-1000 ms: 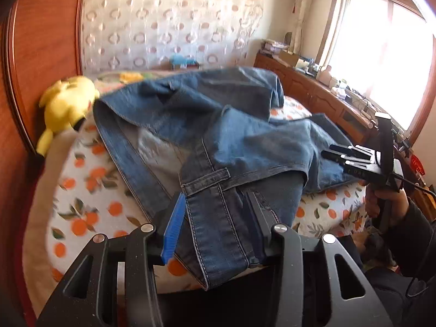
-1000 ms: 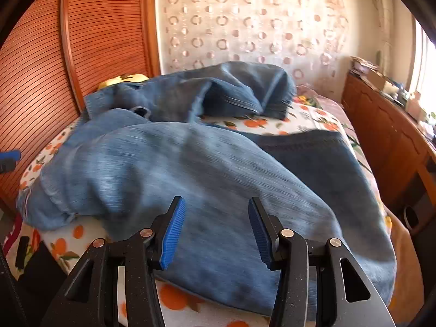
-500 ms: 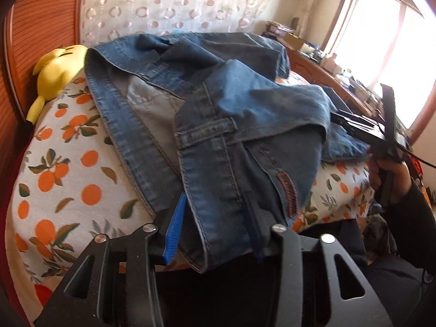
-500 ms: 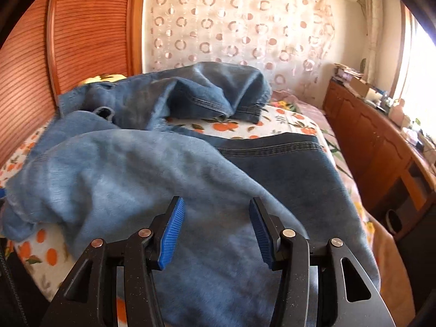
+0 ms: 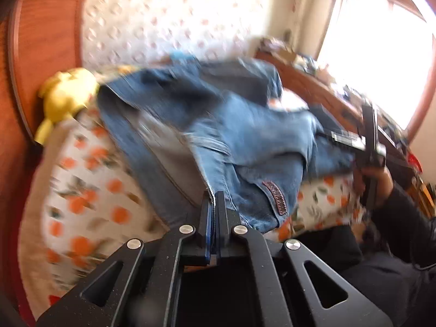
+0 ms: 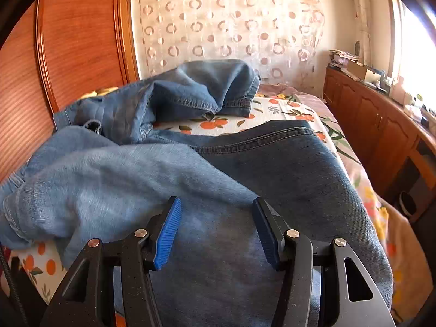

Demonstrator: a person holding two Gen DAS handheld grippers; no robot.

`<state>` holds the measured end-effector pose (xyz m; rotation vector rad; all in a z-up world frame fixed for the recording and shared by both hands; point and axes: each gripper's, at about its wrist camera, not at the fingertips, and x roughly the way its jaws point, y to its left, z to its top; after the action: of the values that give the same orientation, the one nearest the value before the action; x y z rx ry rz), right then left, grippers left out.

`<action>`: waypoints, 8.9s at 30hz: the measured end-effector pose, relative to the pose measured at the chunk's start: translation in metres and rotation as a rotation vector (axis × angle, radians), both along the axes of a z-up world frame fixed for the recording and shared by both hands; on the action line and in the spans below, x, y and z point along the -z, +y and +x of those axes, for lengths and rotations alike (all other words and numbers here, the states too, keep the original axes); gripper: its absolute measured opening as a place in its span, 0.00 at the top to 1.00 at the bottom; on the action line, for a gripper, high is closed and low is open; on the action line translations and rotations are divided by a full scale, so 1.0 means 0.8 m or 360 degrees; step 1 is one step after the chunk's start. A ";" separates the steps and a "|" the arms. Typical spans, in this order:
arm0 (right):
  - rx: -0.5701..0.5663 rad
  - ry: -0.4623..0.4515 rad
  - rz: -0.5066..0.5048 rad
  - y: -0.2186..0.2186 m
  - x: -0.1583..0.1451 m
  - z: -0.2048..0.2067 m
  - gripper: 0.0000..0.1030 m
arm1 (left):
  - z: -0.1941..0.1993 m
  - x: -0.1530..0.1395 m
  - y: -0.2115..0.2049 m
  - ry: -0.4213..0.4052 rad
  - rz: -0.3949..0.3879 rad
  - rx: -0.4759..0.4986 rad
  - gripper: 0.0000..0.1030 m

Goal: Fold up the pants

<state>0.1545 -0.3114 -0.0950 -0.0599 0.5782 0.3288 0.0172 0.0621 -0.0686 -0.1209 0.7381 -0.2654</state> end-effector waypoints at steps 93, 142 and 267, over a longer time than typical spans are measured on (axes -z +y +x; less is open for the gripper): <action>-0.0126 0.0143 -0.0243 0.046 -0.054 0.207 0.86 | 0.216 0.002 -0.061 -0.0281 0.0245 -0.0085 0.25; -0.0300 0.0290 -0.0227 0.007 0.016 0.119 0.59 | 0.385 -0.008 -0.113 -0.0089 0.0292 0.0133 0.23; -0.0388 0.0099 0.0024 0.134 -0.039 -0.048 0.59 | 0.070 0.042 -0.018 0.0091 0.0082 0.0214 0.67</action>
<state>0.1157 -0.2038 -0.0641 -0.1064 0.6311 0.5732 0.0736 0.0477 -0.1019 -0.0304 0.8107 -0.3719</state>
